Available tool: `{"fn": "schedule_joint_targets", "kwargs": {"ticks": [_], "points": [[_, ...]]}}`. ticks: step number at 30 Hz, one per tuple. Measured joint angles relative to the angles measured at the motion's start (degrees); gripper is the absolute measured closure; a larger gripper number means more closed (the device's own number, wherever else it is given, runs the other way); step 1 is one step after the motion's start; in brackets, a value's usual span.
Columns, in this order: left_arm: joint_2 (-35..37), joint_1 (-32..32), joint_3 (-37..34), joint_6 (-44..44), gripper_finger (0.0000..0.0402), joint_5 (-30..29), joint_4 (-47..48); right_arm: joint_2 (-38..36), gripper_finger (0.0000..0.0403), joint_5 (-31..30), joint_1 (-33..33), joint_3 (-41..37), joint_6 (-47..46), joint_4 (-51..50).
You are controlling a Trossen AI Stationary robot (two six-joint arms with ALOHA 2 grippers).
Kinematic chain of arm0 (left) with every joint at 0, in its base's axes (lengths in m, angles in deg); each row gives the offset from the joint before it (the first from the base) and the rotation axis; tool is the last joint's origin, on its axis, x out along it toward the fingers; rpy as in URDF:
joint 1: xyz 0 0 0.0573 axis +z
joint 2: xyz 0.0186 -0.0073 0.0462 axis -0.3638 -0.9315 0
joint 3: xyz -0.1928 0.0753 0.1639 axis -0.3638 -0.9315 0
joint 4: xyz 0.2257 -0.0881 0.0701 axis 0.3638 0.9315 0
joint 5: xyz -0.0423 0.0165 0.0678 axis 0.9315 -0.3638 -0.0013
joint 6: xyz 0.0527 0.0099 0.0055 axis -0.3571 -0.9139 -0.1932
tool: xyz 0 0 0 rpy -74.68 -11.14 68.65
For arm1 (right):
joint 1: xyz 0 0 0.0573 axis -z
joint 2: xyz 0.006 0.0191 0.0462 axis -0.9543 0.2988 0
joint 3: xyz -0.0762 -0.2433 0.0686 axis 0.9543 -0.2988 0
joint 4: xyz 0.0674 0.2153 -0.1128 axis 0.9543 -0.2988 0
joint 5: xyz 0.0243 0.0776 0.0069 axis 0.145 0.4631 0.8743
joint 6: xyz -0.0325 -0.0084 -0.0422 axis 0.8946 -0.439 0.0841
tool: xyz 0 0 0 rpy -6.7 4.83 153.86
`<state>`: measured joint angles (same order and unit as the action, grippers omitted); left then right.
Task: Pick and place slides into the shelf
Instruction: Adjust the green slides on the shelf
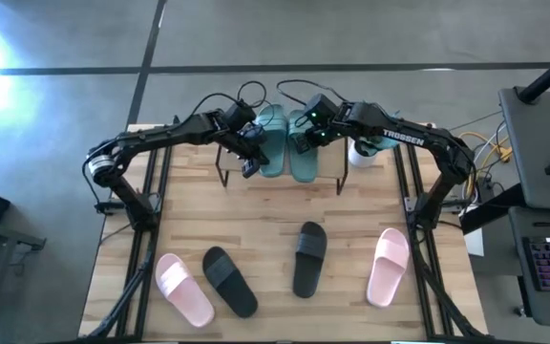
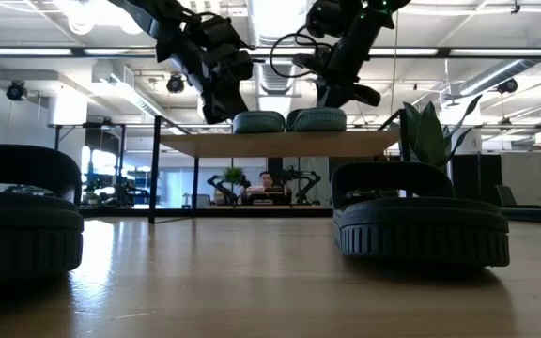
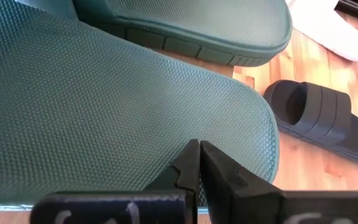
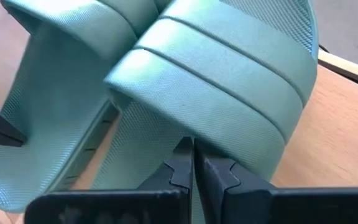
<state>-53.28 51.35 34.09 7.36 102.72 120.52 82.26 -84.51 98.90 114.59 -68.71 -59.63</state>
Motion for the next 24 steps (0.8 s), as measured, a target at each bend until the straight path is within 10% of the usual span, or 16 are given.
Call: {"fn": "schedule_joint_targets", "kwargs": {"ticks": [24], "points": [[3.5,0.0,-0.1,0.0,0.0402,-3.8,3.0,-2.3,0.0394,2.2,-1.2,0.0,0.1,-1.3]]}}
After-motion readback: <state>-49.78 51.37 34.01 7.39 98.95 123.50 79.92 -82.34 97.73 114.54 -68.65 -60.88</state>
